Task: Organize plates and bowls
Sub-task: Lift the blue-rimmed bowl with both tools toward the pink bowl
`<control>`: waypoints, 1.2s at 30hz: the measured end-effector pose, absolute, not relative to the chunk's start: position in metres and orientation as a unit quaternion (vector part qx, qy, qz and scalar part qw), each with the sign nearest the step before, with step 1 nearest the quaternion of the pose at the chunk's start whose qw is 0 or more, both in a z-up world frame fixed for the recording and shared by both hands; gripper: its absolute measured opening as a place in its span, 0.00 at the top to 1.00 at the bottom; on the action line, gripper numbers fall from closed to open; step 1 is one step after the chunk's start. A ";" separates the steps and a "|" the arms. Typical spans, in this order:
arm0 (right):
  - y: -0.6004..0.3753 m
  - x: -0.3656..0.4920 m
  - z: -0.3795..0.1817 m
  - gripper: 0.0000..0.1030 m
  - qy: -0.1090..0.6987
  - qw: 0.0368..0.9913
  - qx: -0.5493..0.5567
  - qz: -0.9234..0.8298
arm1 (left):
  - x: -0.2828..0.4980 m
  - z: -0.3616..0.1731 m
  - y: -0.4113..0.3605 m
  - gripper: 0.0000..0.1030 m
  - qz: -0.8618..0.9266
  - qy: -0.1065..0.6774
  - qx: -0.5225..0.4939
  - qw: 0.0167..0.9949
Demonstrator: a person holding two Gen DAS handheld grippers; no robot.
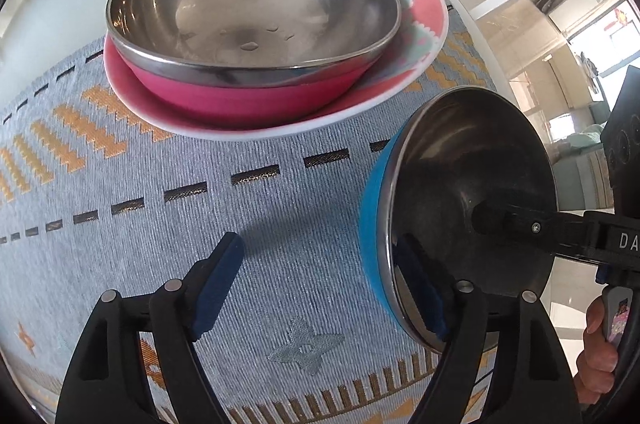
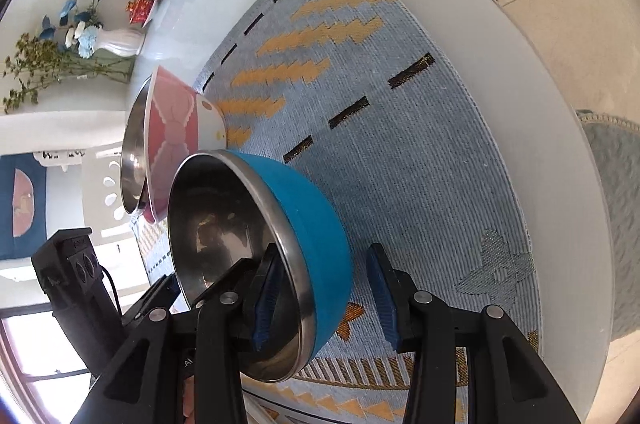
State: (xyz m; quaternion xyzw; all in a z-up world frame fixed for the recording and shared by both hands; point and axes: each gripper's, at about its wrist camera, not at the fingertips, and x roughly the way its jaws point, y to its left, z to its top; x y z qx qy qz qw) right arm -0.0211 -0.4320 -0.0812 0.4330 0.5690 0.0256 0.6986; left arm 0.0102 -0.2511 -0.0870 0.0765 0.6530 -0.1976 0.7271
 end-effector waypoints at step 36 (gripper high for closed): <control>-0.400 -0.026 0.009 0.80 0.520 0.773 0.361 0.027 | -0.001 0.013 -0.225 0.88 -0.235 0.578 0.031 0.781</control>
